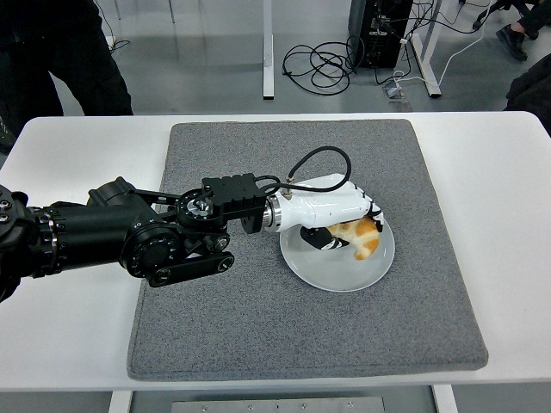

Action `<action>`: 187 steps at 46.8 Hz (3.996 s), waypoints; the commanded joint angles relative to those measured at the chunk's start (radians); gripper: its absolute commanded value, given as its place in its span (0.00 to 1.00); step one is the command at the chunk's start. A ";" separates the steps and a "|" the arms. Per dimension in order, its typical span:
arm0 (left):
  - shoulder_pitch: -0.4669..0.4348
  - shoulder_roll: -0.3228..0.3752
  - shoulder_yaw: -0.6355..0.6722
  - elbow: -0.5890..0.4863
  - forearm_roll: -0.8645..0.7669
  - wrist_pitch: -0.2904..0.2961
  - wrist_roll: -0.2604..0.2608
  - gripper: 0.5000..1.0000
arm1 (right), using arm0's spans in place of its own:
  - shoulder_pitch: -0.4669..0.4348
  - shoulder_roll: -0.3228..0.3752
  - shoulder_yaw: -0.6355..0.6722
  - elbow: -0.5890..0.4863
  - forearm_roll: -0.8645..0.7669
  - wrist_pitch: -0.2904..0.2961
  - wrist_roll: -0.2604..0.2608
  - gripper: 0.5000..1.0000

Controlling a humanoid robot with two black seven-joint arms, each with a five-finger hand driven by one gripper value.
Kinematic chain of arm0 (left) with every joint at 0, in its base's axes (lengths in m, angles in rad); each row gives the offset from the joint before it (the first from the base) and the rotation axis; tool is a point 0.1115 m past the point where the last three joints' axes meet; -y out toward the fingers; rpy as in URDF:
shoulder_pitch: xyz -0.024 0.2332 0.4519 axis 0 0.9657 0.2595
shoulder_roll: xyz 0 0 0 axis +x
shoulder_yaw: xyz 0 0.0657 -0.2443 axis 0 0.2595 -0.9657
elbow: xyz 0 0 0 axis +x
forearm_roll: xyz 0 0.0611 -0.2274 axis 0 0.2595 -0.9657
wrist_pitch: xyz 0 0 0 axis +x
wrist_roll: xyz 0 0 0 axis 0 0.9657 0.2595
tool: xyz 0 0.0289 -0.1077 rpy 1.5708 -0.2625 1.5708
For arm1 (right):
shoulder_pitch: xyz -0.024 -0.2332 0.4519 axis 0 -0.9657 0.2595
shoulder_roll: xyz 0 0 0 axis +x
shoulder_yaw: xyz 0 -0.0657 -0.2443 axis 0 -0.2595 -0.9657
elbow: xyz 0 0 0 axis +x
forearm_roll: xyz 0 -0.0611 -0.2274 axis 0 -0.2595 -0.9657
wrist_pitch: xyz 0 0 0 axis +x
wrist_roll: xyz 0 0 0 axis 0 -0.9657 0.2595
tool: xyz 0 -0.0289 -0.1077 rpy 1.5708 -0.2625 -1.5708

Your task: Place the bread on the plate

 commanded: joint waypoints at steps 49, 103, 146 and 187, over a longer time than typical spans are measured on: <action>0.060 0.000 0.007 0.047 0.011 0.013 -0.002 0.00 | 0.000 0.000 0.000 0.000 0.000 0.000 0.000 1.00; 0.021 0.000 -0.004 0.031 -0.010 -0.001 -0.038 0.95 | 0.000 0.000 0.000 0.000 0.000 0.000 0.000 1.00; -0.176 0.017 -0.036 -0.085 -0.229 -0.044 -0.040 0.95 | 0.000 0.000 0.000 0.000 0.000 0.000 0.000 1.00; -0.128 0.123 -0.343 0.202 -0.867 -0.257 -0.034 0.95 | 0.000 0.000 0.000 0.000 0.000 0.000 0.000 1.00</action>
